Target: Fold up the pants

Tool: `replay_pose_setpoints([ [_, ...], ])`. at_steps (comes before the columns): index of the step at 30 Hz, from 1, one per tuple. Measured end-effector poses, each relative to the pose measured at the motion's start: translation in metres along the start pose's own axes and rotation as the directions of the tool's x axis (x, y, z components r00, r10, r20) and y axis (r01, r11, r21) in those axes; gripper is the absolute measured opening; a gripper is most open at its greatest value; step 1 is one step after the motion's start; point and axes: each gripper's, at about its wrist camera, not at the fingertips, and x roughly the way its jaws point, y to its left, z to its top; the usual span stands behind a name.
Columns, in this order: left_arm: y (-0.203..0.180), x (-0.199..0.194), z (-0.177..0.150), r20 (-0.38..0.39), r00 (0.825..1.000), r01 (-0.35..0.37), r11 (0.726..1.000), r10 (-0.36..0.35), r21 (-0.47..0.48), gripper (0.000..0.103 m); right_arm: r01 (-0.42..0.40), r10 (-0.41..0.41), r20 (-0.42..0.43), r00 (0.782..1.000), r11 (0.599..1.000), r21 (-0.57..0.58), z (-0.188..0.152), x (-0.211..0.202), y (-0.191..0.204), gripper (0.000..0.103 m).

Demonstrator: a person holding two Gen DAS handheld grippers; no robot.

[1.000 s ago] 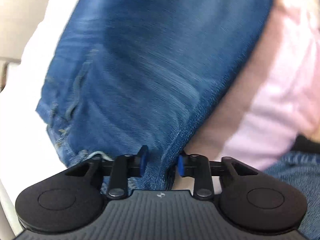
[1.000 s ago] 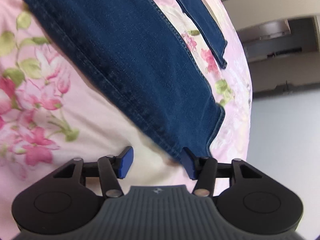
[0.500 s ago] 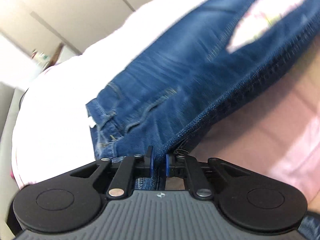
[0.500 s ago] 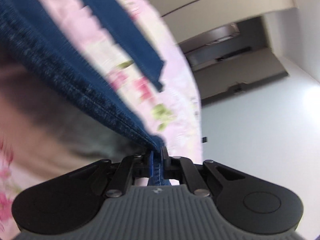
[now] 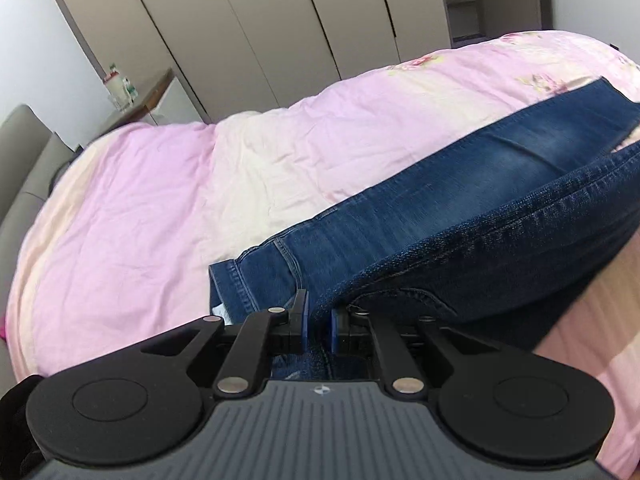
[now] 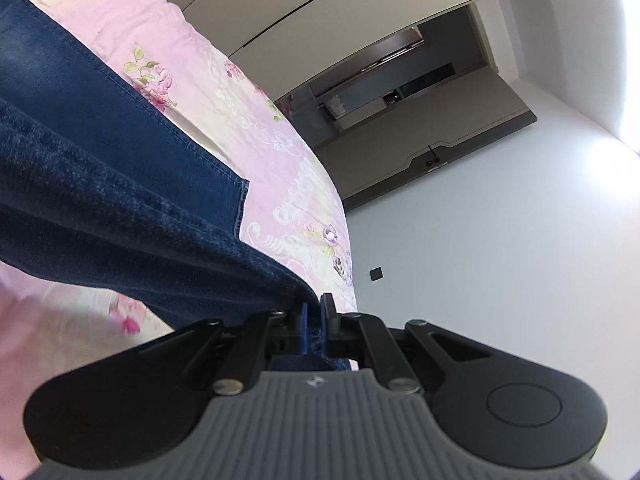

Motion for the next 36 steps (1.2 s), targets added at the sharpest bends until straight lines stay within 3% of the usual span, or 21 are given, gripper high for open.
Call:
replay_pose_setpoints([
  [7, 0.021, 0.112, 0.053, -0.135, 0.990, 0.044, 0.999, -0.043, 0.001, 0.010, -0.029, 0.024, -0.064, 0.998, 0.997, -0.075, 0.085, 0.086, 0.030, 0.000],
  [14, 0.016, 0.192, 0.056, -0.233, 0.971, 0.045, 0.999, -0.046, -0.010, 0.010, -0.046, 0.030, -0.095, 0.995, 0.984, -0.169, 0.144, 0.158, 0.087, 0.000],
  [19, 0.027, 0.193, 0.048, -0.209, 0.974, 0.072, 0.995, -0.085, -0.067, 0.010, -0.043, 0.023, -0.085, 0.996, 0.970, -0.238, 0.163, 0.177, 0.106, 0.000],
  [24, 0.052, 0.188, 0.072, -0.174, 0.979, 0.087, 0.987, -0.109, -0.132, 0.010, -0.048, 0.024, -0.089, 0.996, 0.959, -0.279, 0.175, 0.194, 0.107, 0.000],
  [29, 0.053, 0.221, 0.091, -0.216, 0.974, 0.050, 0.991, -0.076, -0.123, 0.010, -0.054, 0.020, -0.116, 0.993, 0.954, -0.294, 0.192, 0.212, 0.129, 0.000],
  [36, 0.047, 0.261, 0.089, -0.286, 0.956, 0.033, 0.994, -0.063, -0.108, 0.010, -0.053, 0.010, -0.152, 0.988, 0.959, -0.280, 0.208, 0.230, 0.151, 0.000],
])
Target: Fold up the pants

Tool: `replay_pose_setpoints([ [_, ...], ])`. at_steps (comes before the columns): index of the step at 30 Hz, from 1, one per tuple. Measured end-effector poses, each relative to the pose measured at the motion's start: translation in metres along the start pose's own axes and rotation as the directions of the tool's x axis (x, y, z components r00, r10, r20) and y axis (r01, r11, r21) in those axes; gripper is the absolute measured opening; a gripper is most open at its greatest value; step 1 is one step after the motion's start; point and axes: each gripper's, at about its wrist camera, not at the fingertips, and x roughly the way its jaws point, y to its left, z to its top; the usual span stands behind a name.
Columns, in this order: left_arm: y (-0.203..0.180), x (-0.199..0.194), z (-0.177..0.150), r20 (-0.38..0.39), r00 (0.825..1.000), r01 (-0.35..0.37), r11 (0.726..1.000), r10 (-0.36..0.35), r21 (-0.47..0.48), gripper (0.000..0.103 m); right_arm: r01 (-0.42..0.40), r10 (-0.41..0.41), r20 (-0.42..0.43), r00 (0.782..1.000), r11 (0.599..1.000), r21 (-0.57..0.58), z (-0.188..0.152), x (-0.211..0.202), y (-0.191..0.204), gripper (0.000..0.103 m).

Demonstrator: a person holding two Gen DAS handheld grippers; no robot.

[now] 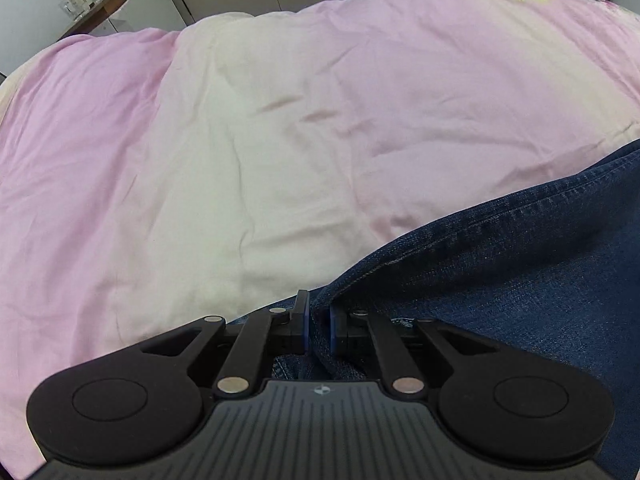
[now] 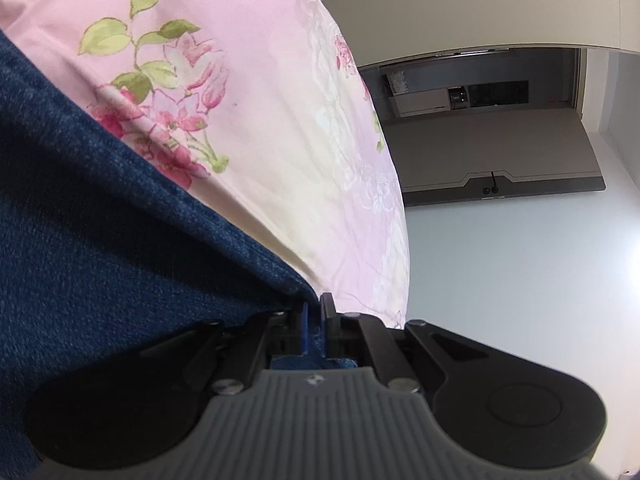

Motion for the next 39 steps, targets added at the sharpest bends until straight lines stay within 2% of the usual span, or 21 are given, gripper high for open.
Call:
replay_pose_setpoints([
  [2, -0.001, 0.006, 0.001, -0.012, 1.000, 0.000, 1.000, 0.000, -0.004, 0.010, -0.004, 0.004, -0.007, 1.000, 1.000, -0.005, 0.003, 0.003, 0.006, 0.000],
  [5, -0.002, 0.008, 0.001, -0.018, 0.999, -0.028, 1.000, 0.028, 0.014, 0.031, -0.014, 0.014, -0.009, 1.000, 1.000, 0.008, 0.002, 0.004, 0.010, 0.001],
  [6, -0.003, 0.006, 0.002, -0.010, 0.999, -0.047, 0.998, 0.047, 0.030, 0.048, -0.022, 0.022, -0.011, 1.000, 1.000, 0.016, 0.001, 0.004, 0.010, 0.008],
  [7, -0.004, 0.003, 0.002, 0.005, 0.998, -0.063, 0.997, 0.063, 0.044, 0.063, -0.028, 0.029, -0.004, 1.000, 0.999, 0.029, 0.002, 0.004, 0.007, 0.034],
  [9, -0.005, -0.006, 0.003, 0.030, 0.997, -0.071, 0.995, 0.069, 0.069, 0.074, -0.030, 0.028, 0.038, 0.999, 0.998, 0.057, 0.001, -0.005, 0.001, 0.062],
  [12, 0.000, -0.025, 0.002, 0.037, 0.998, -0.048, 0.995, 0.045, 0.085, 0.075, -0.060, 0.050, 0.103, 0.993, 0.993, 0.101, -0.002, -0.029, -0.009, 0.062],
  [15, 0.013, -0.057, -0.008, 0.080, 0.997, -0.004, 0.998, -0.002, 0.066, 0.077, -0.161, 0.125, 0.194, 0.973, 0.969, 0.185, -0.005, -0.069, -0.019, 0.062],
  [18, 0.032, -0.094, -0.030, 0.122, 0.990, 0.060, 0.997, -0.064, 0.038, 0.079, -0.325, 0.250, 0.285, 0.925, 0.911, 0.253, -0.013, -0.116, -0.019, 0.062],
  [22, 0.051, -0.130, -0.081, 0.171, 0.978, 0.102, 0.991, -0.115, 0.086, 0.086, -0.505, 0.392, 0.383, 0.836, 0.823, 0.259, -0.024, -0.187, 0.009, 0.062],
  [25, 0.049, -0.137, -0.119, 0.195, 0.971, 0.109, 0.985, -0.134, 0.135, 0.088, -0.595, 0.455, 0.448, 0.769, 0.767, 0.242, -0.031, -0.242, 0.039, 0.062],
  [27, 0.044, -0.131, -0.139, 0.215, 0.969, 0.089, 0.982, -0.125, 0.169, 0.088, -0.649, 0.489, 0.494, 0.719, 0.727, 0.225, -0.032, -0.282, 0.059, 0.062],
  [29, 0.037, -0.119, -0.155, 0.239, 0.967, 0.039, 0.979, -0.086, 0.198, 0.088, -0.693, 0.516, 0.529, 0.674, 0.690, 0.209, -0.033, -0.318, 0.077, 0.062],
  [32, 0.032, -0.102, -0.165, 0.271, 0.962, -0.014, 0.978, -0.045, 0.210, 0.088, -0.721, 0.535, 0.562, 0.631, 0.671, 0.172, -0.032, -0.361, 0.101, 0.062],
  [34, 0.035, -0.096, -0.165, 0.312, 0.950, -0.050, 0.984, -0.006, 0.172, 0.074, -0.738, 0.551, 0.567, 0.612, 0.657, 0.157, -0.033, -0.386, 0.114, 0.062],
  [35, 0.043, -0.095, -0.162, 0.318, 0.948, -0.020, 0.990, -0.025, 0.139, 0.068, -0.752, 0.567, 0.566, 0.598, 0.641, 0.153, -0.034, -0.395, 0.120, 0.062],
  [37, 0.063, -0.094, -0.154, 0.317, 0.947, 0.056, 0.998, -0.059, 0.021, 0.023, -0.768, 0.583, 0.560, 0.589, 0.619, 0.162, -0.036, -0.408, 0.126, 0.062],
  [39, 0.096, -0.091, -0.147, 0.309, 0.944, 0.159, 0.979, -0.112, -0.130, 0.016, -0.771, 0.591, 0.546, 0.594, 0.613, 0.174, -0.034, -0.414, 0.132, 0.062],
])
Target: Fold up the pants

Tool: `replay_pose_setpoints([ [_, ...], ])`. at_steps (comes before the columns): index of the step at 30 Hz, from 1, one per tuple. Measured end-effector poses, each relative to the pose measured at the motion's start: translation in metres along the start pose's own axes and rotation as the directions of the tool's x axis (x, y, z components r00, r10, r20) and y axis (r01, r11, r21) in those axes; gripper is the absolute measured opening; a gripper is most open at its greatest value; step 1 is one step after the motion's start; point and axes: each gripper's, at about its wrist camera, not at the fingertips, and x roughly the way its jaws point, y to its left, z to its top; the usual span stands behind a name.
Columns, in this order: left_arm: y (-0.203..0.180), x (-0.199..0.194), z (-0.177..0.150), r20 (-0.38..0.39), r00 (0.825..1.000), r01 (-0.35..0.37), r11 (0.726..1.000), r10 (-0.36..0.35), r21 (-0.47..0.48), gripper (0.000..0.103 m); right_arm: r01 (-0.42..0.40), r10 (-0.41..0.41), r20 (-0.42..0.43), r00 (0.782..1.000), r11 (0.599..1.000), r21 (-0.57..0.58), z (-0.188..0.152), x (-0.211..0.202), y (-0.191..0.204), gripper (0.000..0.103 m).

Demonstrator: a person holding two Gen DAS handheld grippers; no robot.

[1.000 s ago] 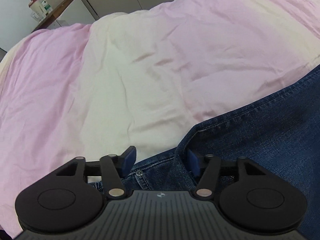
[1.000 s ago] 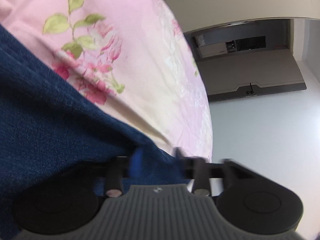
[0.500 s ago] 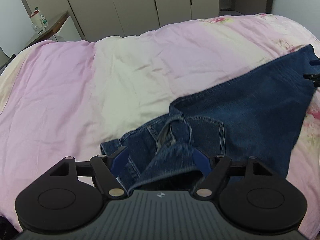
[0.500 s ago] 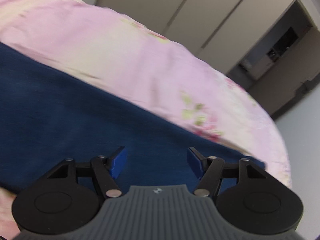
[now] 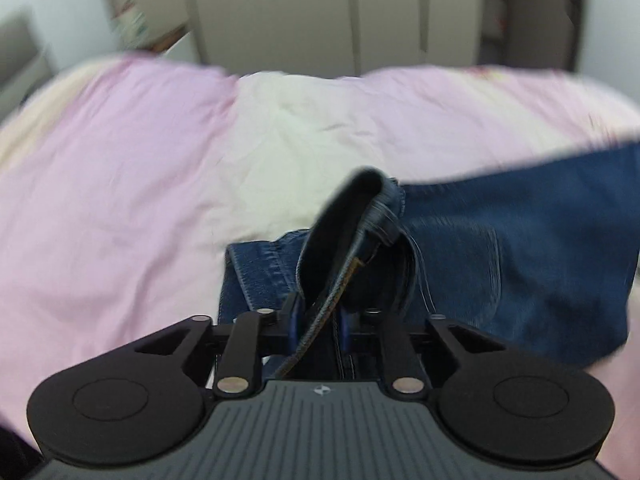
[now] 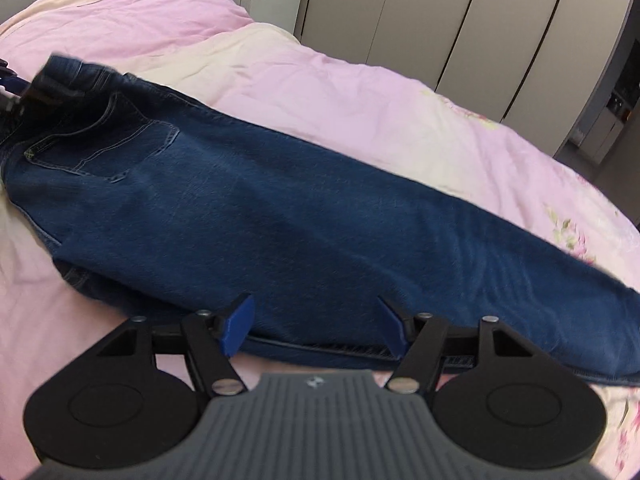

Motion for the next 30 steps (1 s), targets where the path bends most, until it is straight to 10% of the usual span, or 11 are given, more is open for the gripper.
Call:
replay_pose_setpoints([
  [5, 0.064, 0.036, 0.012, -0.120, 0.993, -0.009, 0.975, -0.019, -0.224, 0.013, 0.021, -0.021, -0.013, 1.000, 1.000, 0.015, 0.006, 0.006, 0.005, 0.063],
  [18, 0.103, -0.014, -0.037, -0.098, 0.994, 0.000, 0.888, -0.050, -0.460, 0.077, 0.027, -0.029, 0.017, 0.999, 0.992, 0.127, 0.012, -0.003, 0.013, 0.063],
  [27, 0.115, -0.010, -0.094, -0.105, 0.982, 0.032, 0.687, -0.157, -0.726, 0.077, -0.170, 0.165, 0.065, 0.984, 0.983, 0.071, -0.015, -0.019, 0.070, 0.062],
  [30, 0.113, 0.003, -0.092, -0.125, 0.983, -0.001, 0.686, -0.131, -0.728, 0.060, -0.245, 0.245, 0.064, 0.967, 0.969, -0.007, -0.012, -0.013, 0.089, 0.061],
])
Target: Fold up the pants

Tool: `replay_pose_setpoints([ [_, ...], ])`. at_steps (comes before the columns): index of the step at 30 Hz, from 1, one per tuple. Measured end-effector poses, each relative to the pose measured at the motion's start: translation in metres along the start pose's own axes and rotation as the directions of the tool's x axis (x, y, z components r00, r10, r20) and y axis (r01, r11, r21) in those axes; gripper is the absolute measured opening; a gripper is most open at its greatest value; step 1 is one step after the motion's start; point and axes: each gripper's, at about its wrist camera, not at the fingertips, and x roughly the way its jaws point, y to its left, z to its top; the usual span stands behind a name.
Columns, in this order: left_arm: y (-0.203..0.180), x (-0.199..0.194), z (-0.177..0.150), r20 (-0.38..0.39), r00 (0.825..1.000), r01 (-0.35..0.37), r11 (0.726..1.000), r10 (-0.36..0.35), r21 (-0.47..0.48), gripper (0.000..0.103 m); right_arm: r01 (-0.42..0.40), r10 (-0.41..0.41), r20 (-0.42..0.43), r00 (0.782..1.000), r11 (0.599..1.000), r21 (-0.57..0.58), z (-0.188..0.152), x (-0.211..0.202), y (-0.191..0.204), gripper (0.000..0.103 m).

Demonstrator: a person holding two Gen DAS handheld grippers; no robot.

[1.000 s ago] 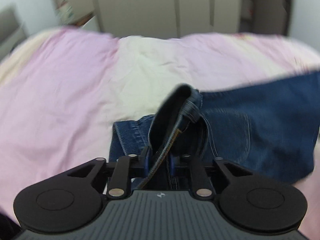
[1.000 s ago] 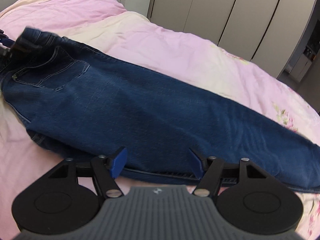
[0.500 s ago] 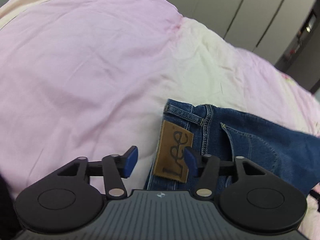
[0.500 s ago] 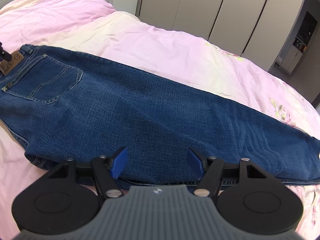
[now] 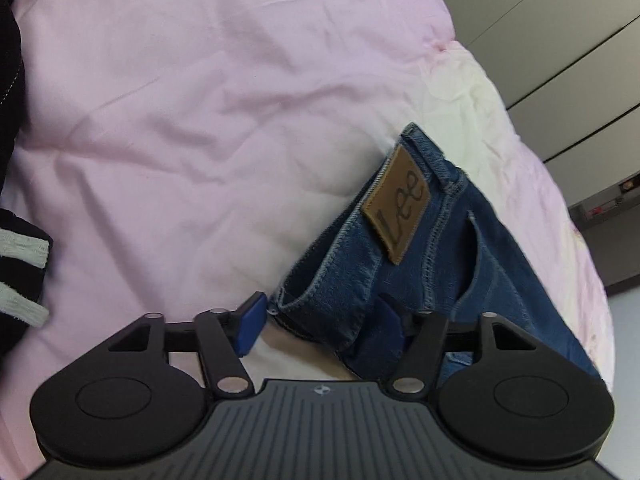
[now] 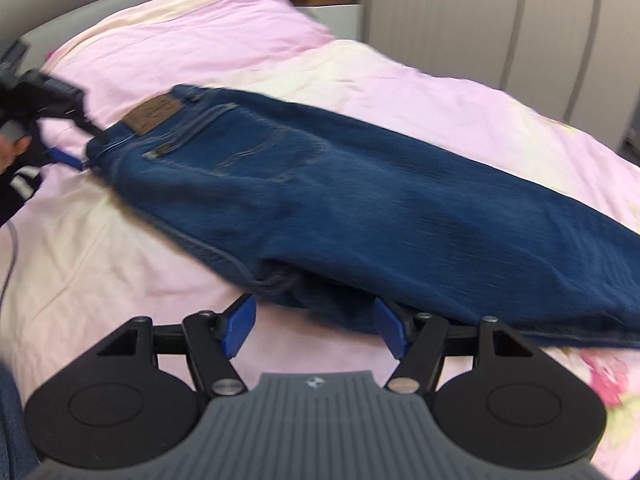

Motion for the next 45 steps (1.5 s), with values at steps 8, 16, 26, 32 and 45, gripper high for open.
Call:
replay_pose_setpoints([
  [8, -0.034, 0.005, 0.006, 0.013, 0.994, -0.108, 0.976, 0.108, 0.190, 0.017, -0.009, 0.008, -0.004, 1.000, 0.984, -0.178, 0.017, 0.026, 0.013, 0.055],
  [16, -0.052, 0.003, 0.014, 0.017, 0.980, -0.193, 0.934, 0.197, 0.301, 0.016, -0.139, 0.126, -0.078, 0.989, 0.971, -0.195, 0.013, 0.009, 0.015, 0.009],
  [26, -0.066, 0.038, -0.008, 0.061, 0.942, -0.315, 0.806, 0.330, 0.502, 0.022, -0.113, 0.115, -0.191, 0.975, 0.993, 0.018, -0.038, 0.031, 0.005, 0.000],
  [32, -0.084, -0.006, -0.030, 0.168, 0.936, -0.348, 0.748, 0.308, 0.565, 0.041, -0.106, 0.111, -0.161, 0.981, 0.994, 0.039, -0.039, -0.006, 0.000, 0.000],
  [45, -0.142, -0.006, -0.090, 0.131, 0.985, -0.173, 0.695, 0.113, 0.698, 0.040, -0.009, 0.009, -0.007, 1.000, 0.999, -0.033, 0.037, -0.003, 0.013, 0.004],
])
